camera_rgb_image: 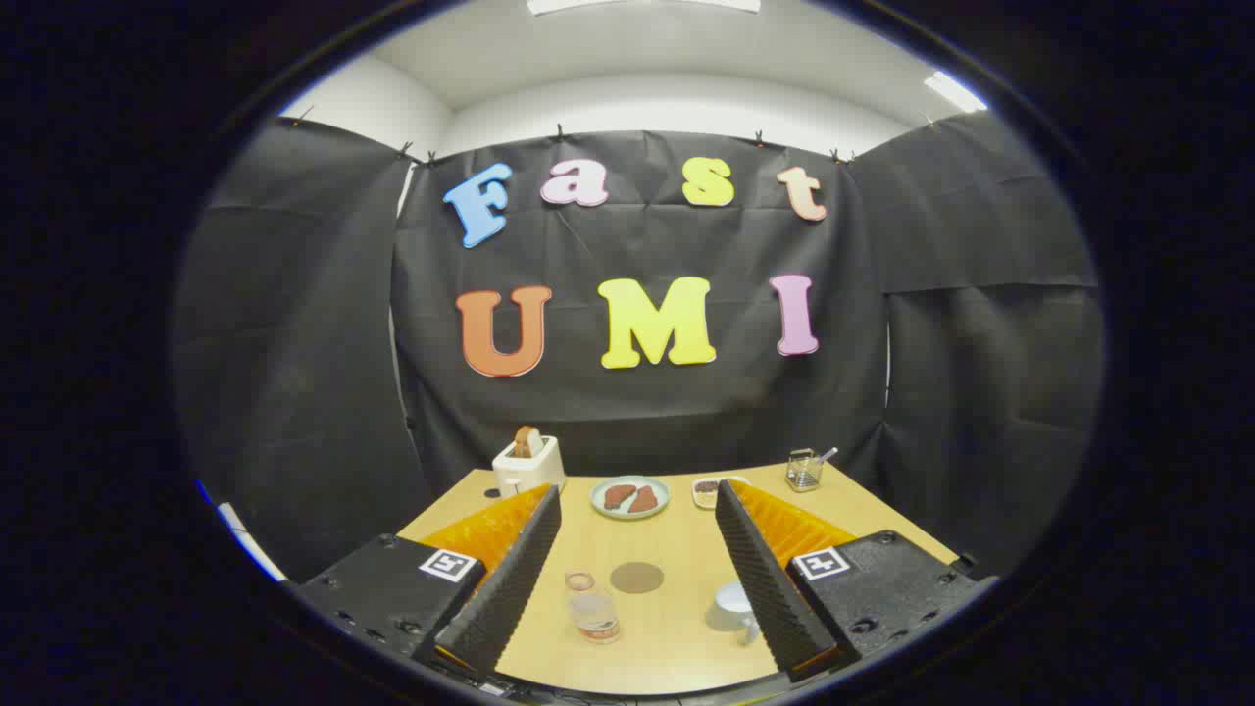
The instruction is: Take the bottle from table, then pour the juice into the cup, finally place the bottle on the coaster
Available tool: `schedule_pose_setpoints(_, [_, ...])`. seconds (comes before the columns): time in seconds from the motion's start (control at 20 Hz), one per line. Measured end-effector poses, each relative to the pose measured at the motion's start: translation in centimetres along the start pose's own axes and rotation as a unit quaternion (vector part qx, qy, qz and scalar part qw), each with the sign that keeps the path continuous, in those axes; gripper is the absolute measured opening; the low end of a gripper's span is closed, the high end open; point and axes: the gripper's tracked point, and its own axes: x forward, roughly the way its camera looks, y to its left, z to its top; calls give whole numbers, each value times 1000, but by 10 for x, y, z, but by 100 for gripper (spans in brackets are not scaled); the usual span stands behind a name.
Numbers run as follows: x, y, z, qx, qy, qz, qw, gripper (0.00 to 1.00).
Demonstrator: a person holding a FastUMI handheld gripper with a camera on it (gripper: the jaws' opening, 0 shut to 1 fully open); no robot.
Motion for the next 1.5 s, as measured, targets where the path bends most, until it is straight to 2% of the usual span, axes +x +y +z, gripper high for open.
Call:
schedule_pose_setpoints(0.45, [-11, 8, -12, -20, -19, -2, 1000, 100])
schedule_pose_setpoints(0.85, [-7, 14, -22, -13, -24, 7, 1000, 100])
schedule_pose_setpoints(1.1, [9, 4, -33, 0, -38, -13, 999, 100])
schedule_pose_setpoints(1.35, [26, 15, -51, -1, -56, 9, 998, 100])
schedule_pose_setpoints(1.5, [40, 16, -71, -11, -65, 7, 998, 100])
